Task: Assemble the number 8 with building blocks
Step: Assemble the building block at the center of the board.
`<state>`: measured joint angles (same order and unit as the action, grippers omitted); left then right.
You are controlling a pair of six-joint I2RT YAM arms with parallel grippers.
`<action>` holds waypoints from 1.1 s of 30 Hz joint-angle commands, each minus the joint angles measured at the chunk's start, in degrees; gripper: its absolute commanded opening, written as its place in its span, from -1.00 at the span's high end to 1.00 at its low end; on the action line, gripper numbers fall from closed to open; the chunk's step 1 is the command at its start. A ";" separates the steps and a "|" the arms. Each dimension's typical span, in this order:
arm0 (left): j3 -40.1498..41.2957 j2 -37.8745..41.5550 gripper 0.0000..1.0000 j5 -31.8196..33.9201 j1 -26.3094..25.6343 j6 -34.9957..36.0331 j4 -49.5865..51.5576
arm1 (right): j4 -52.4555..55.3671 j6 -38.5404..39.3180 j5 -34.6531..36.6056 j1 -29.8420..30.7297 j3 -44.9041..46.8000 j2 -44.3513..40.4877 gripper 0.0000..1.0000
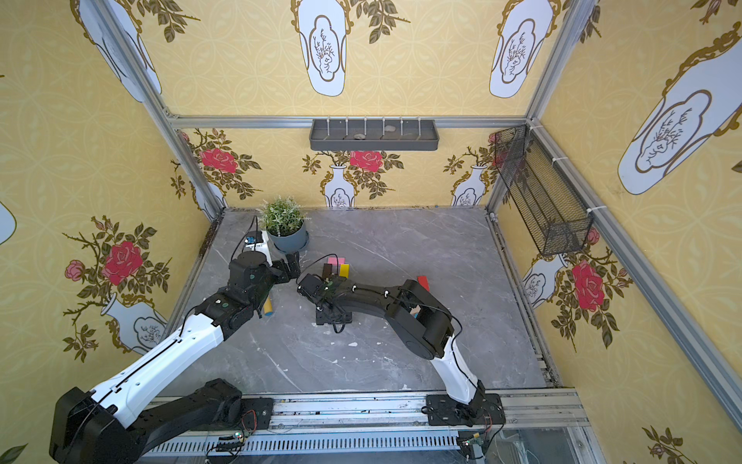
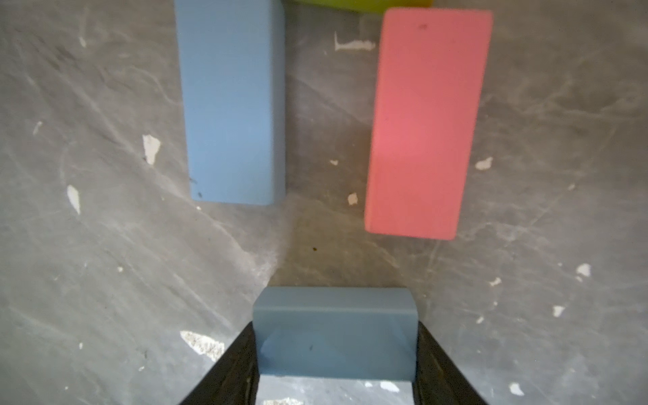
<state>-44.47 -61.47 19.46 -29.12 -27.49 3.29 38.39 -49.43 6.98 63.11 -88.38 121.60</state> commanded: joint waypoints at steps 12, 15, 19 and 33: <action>0.77 -0.09 -0.99 -0.83 0.73 -0.48 -0.73 | -1.04 -1.01 -0.26 -0.89 -0.85 3.41 -0.20; 0.78 -0.31 -1.00 -0.89 0.79 -0.45 -0.79 | -1.29 -1.20 -0.47 -1.23 -0.88 3.74 -0.20; 0.75 -0.51 -1.00 -1.09 0.83 -0.48 -0.92 | -1.61 -1.28 -0.83 -1.35 -1.17 4.17 -0.20; 0.62 -0.89 -1.00 -1.45 1.06 -0.64 -1.12 | -1.50 -2.03 -1.35 -1.41 -1.90 4.85 -0.28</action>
<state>-44.10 -62.22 19.00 -28.14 -28.36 3.18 36.32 -49.89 9.30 61.95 -91.00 124.81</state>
